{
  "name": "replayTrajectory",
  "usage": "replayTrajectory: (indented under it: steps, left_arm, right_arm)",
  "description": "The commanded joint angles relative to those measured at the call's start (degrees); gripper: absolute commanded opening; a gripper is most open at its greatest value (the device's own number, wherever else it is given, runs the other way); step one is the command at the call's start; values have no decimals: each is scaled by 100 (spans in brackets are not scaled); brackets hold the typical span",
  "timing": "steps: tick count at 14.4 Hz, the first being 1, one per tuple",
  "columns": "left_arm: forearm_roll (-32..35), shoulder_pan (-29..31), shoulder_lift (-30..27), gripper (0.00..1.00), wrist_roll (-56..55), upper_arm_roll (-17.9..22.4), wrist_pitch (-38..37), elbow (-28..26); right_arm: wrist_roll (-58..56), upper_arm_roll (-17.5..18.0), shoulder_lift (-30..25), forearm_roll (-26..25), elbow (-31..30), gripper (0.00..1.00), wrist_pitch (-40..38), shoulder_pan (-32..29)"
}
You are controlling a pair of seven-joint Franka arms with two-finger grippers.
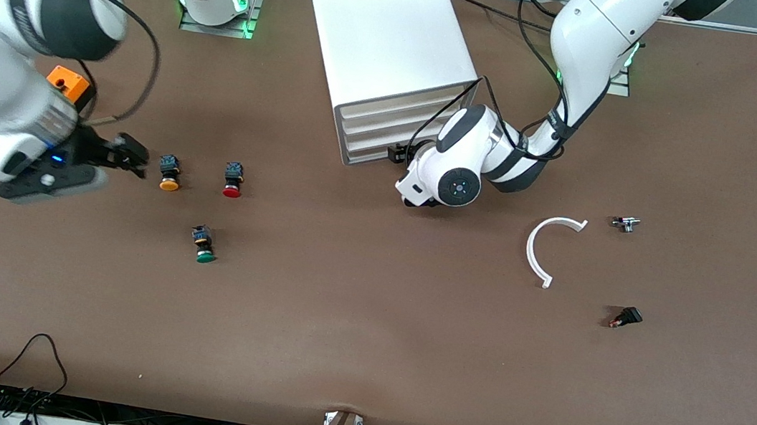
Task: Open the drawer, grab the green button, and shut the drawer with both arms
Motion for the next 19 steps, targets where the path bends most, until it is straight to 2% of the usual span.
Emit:
replayTrajectory:
  steps: [1,4,8,9,12,14,16,19]
  left_arm:
    - [-129,89,-45,100,66,-45,-361,116]
    - [-129,344,-151,100,58,-45,-484,352]
    - [-32,817,-133,100,58,34,-1450,1476]
    - [81,1002,-142,100,58,34,-1687,1713]
    - [1326,1380,-177,100,110,-36,-2574,2391]
    - [1576,1522,-247,100,556,16,-2918,2734]
    - [2109,1732,-458,100,1372,25,-3173,2779]
    - [2928,1909,-888,100,2612,25,-3183,2788]
  right_arm:
    - [-210,214,-184,-85,350,100,-635,-468]
    - [-674,645,-377,-94,439,100,-760,-1241]
    - [-1046,1154,-693,-242,405,100,-1067,-1665]
    - [-1037,1190,-798,-278,378,100,-1137,-1700]
    - [-1010,1147,-844,-287,561,100,-1523,-1744]
    - [-993,1120,-826,-313,677,100,-1717,-1770]
    - [-975,954,-826,-304,685,100,-1876,-1771]
    - [-476,883,-826,-313,703,100,-1929,-1762]
